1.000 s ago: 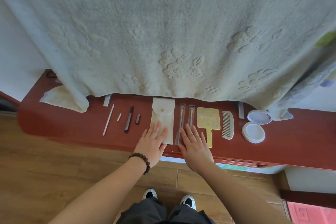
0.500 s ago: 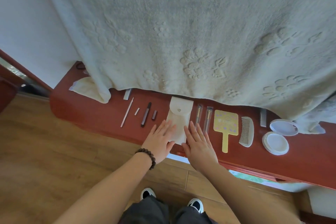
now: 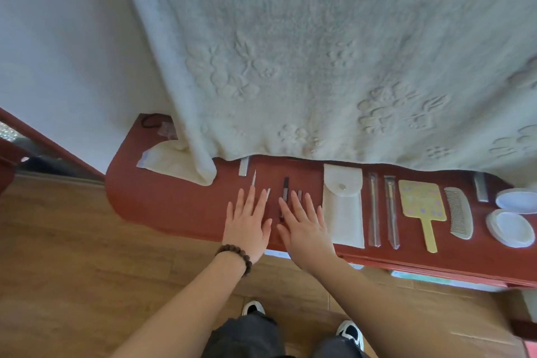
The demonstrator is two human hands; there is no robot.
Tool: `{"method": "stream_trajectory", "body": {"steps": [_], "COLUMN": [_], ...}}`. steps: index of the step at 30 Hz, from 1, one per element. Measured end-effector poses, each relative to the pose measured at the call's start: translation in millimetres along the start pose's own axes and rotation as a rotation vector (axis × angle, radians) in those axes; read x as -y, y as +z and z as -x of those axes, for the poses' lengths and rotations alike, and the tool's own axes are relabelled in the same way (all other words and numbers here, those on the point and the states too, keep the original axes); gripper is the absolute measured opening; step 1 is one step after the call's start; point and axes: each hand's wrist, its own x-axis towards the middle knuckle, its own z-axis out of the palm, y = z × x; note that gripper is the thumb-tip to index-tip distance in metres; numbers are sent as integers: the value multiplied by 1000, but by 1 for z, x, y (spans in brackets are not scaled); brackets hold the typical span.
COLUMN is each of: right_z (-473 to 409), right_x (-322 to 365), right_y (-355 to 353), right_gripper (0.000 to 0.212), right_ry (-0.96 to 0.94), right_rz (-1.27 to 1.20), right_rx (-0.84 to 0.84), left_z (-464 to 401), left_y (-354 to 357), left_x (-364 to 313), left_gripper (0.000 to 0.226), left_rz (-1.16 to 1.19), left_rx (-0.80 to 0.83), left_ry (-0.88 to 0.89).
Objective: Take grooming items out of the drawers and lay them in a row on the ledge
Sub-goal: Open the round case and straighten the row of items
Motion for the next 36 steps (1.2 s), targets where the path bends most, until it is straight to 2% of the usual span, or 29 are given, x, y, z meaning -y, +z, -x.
{"method": "stream_trajectory", "body": {"steps": [2,6,12,26,36], "right_z": [-10,-19,-25,-16,-13], "right_x": [14,29,32,10,-5], "right_y": [6,11,13,12,4], "right_gripper": [58,58,58,60,60], "right_ry": [86,179,244,244,246], "right_rz": [13,20,35,55,38], "right_rx": [28,56,86,8,35], "left_z": [-5,-11,-14,-17,-17], "left_y": [2,4,5,10,11], "left_x": [10,22,23,6,-17], "left_gripper": [62,61,64,64,63], "left_rz": [-18,-27,-13,-49,-56], "left_rx": [58,125,139,165,178], "left_ry": [51,94,146,181,167]}}
